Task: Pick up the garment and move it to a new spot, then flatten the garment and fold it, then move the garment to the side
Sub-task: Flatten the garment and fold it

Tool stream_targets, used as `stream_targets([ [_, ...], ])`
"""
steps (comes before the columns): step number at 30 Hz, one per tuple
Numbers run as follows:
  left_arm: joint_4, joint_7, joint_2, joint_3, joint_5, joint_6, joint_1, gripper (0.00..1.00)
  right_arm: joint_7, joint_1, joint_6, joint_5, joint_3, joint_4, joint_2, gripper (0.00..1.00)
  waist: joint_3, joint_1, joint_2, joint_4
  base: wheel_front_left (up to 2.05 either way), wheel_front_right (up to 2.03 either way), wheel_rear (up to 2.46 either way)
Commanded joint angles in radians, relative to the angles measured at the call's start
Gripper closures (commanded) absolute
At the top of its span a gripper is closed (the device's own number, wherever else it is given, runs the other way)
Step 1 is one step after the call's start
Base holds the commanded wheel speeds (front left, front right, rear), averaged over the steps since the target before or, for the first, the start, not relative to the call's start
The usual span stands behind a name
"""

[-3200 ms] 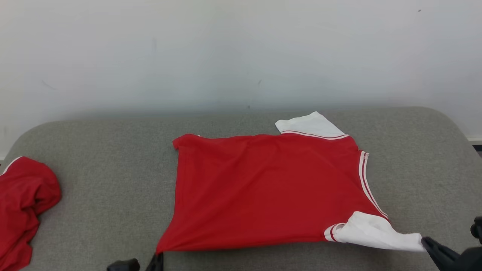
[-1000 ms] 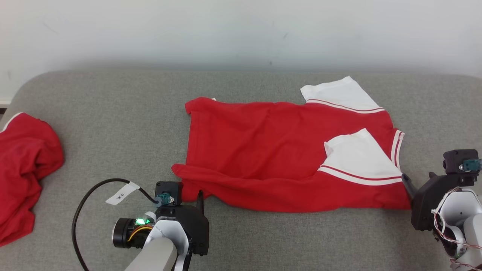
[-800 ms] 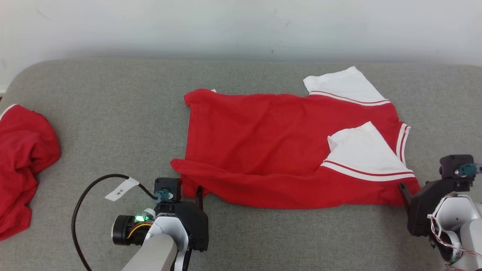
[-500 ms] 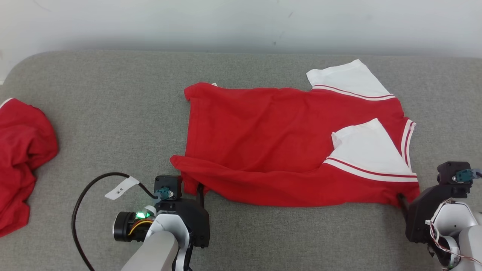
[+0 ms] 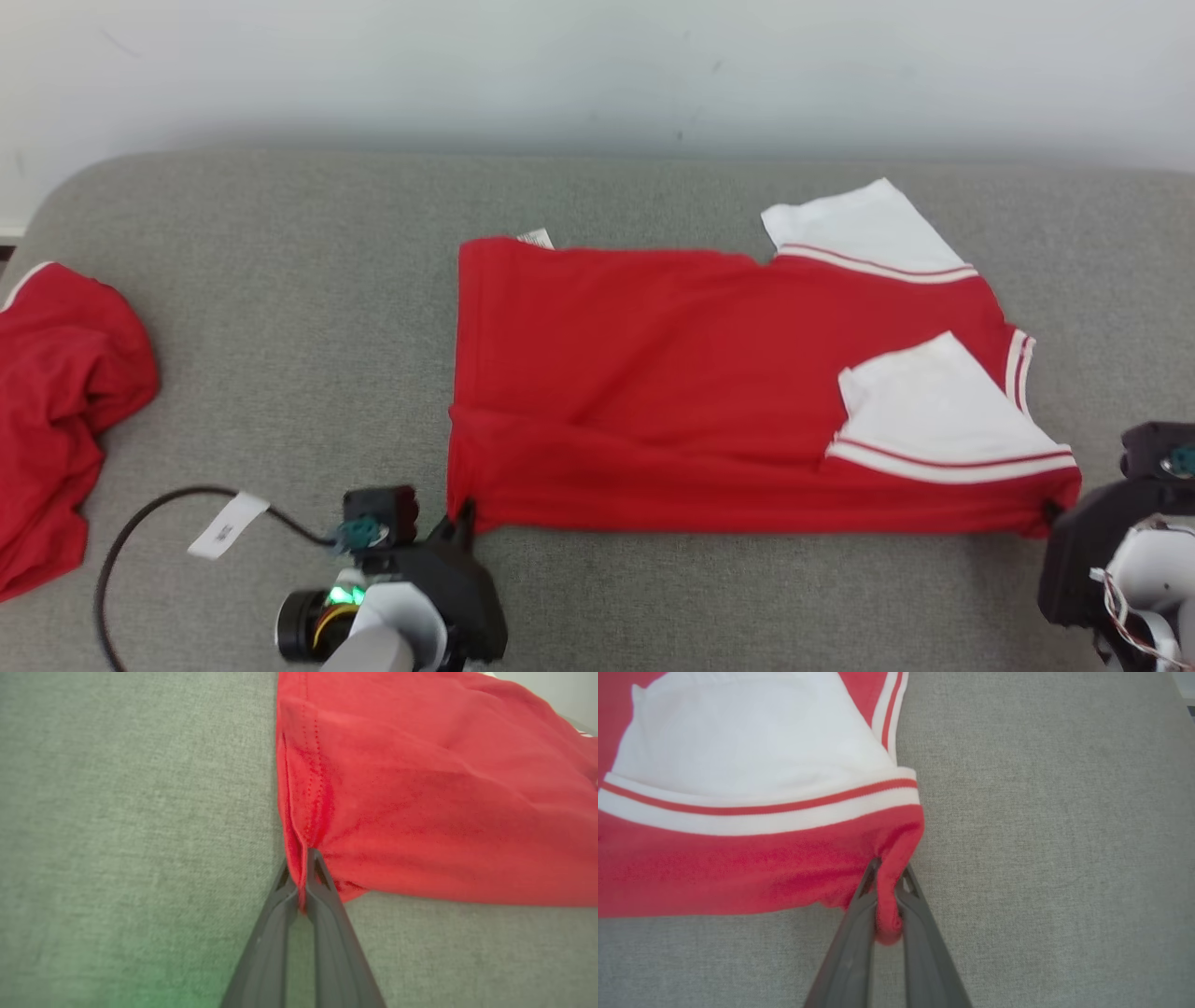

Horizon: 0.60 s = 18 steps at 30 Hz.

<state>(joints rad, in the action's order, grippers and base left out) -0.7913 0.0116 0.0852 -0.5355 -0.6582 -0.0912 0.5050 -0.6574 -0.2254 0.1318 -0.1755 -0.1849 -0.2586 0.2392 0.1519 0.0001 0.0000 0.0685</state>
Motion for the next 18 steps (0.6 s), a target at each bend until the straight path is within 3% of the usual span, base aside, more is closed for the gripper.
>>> stream_targets([
  [1, 0.003, -0.009, 0.026, 0.011, -0.015, -0.001, -0.051, 1.00, -0.006, 0.026, -0.002, -0.004, -0.016, 0.008, 0.008, 1.00, -0.023, -0.0001, 0.0000, 0.007, 0.00, 0.00, 0.00],
  [6, 0.094, -0.059, 0.052, 0.022, -0.076, 0.045, -0.152, 1.00, -0.043, 0.099, -0.002, -0.028, -0.065, 0.064, -0.011, 1.00, -0.067, -0.0001, 0.0000, 0.028, 0.00, 0.00, 0.00],
  [12, 0.244, -0.137, 0.075, 0.032, -0.150, 0.070, -0.278, 1.00, -0.122, 0.221, -0.002, -0.070, -0.103, 0.216, -0.059, 1.00, -0.126, -0.0001, 0.0000, 0.032, 0.00, 0.00, 0.00],
  [18, 0.460, -0.231, 0.144, 0.027, -0.195, 0.040, -0.435, 1.00, -0.229, 0.404, -0.002, -0.111, -0.139, 0.445, -0.123, 1.00, -0.180, -0.0001, 0.0000, 0.018, 0.00, 0.00, 0.00],
])
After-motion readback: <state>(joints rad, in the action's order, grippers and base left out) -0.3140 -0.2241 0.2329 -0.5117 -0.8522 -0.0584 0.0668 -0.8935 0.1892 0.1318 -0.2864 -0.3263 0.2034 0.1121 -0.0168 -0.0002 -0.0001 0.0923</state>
